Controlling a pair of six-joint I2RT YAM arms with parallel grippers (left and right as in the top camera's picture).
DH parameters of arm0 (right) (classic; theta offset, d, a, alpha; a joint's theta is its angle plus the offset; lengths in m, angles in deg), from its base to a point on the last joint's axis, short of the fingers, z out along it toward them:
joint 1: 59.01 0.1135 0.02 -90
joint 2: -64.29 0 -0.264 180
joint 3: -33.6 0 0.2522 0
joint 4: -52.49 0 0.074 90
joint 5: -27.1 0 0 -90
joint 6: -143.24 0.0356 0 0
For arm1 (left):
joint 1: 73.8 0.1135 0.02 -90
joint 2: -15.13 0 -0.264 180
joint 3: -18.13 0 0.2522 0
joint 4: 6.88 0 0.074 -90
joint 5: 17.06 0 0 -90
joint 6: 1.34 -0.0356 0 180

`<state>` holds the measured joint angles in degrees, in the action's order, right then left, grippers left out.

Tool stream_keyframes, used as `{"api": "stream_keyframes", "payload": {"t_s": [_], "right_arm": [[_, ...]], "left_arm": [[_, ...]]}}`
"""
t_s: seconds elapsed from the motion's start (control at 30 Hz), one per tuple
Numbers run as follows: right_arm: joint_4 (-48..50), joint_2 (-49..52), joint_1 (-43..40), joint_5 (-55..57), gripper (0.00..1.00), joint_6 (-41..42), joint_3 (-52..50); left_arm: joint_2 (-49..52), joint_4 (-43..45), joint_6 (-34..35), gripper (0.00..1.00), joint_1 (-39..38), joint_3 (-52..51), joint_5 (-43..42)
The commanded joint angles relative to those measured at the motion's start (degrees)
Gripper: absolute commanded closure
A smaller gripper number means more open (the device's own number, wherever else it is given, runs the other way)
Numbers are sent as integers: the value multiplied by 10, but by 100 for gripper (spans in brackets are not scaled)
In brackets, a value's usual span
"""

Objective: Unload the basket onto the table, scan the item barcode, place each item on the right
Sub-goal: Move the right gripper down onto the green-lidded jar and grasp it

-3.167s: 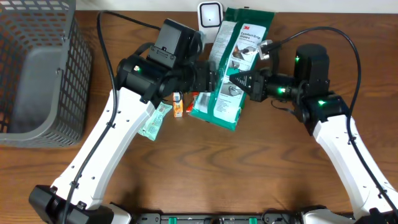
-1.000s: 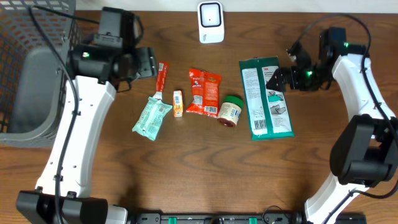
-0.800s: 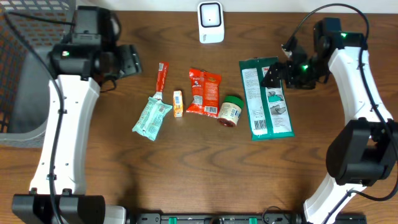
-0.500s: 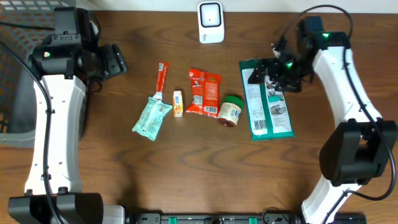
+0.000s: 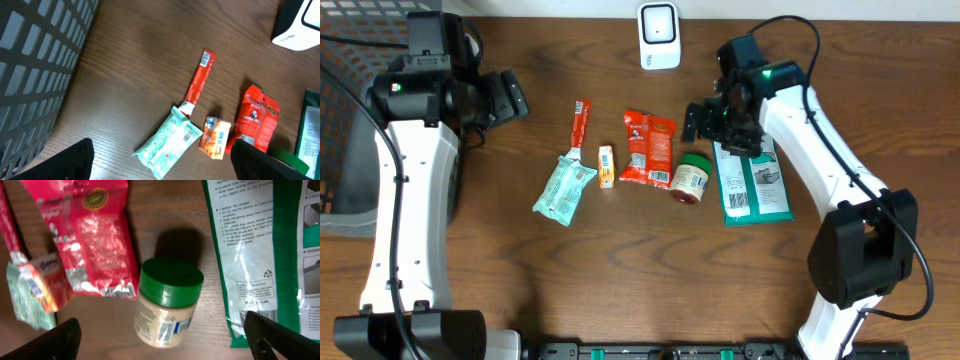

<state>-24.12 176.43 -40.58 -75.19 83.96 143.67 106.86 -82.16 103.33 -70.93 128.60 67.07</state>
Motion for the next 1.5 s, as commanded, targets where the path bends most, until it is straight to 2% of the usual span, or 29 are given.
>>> {"api": "stream_keyframes", "payload": {"t_s": [0.0, 0.27, 0.63, 0.9, 1.2, 1.47], "right_arm": [[14, 5, 10, 19, 2, 60, -25], [70, 20, 11, 13, 6, 80, -89], [99, 91, 11, -52, 8, 77, -96], [113, 93, 8, -61, 18, 68, -96], [113, 93, -7, -77, 20, 67, -94], [111, 93, -13, -77, 31, 48, -93]], "left_arm": [[-12, -2, -7, 12, 1, 12, -1], [-12, -2, -7, 12, 1, 12, -1], [-12, -2, -7, 12, 1, 12, -1], [-12, -2, -7, 12, 1, 12, -1], [-12, -2, -7, 12, 1, 12, -1], [-12, -2, -7, 12, 1, 12, -1]]}}
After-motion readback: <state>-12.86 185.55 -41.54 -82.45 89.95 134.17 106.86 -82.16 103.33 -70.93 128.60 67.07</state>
